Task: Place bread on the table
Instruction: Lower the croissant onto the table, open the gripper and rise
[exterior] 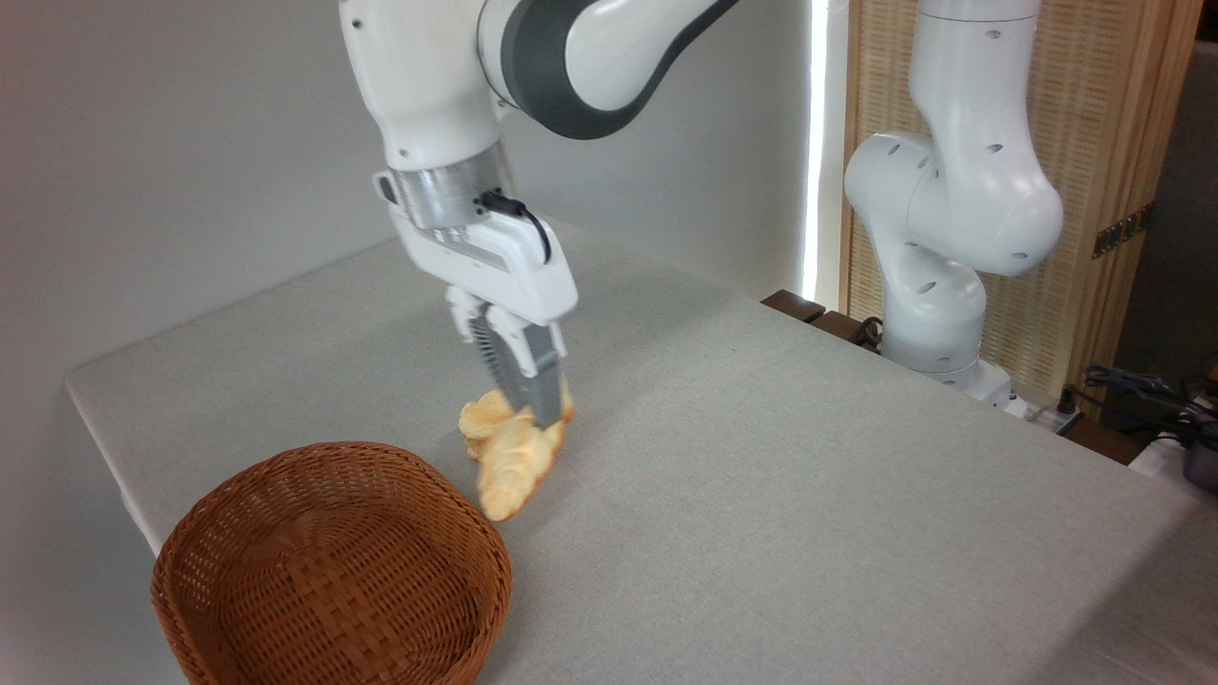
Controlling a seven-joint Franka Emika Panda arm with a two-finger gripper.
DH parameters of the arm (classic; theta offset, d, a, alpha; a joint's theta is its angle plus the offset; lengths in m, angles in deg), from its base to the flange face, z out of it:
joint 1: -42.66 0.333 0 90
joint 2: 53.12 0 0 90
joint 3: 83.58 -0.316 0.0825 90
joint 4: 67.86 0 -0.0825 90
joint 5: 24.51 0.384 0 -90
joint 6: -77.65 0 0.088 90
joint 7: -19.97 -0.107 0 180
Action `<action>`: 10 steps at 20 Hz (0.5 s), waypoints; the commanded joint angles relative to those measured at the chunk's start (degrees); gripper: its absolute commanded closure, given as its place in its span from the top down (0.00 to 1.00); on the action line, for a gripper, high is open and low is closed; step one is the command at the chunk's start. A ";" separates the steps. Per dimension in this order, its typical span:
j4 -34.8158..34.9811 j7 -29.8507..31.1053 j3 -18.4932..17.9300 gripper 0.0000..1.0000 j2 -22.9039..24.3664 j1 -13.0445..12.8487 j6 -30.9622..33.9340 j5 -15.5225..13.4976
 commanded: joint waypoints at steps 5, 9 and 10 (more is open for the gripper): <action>4.03 -3.78 0.09 1.00 0.99 -1.05 0.31 -1.13; 1.15 -3.08 0.26 1.00 1.17 -0.96 0.12 -1.31; -1.65 -2.38 0.18 1.00 0.99 -0.96 0.04 -1.66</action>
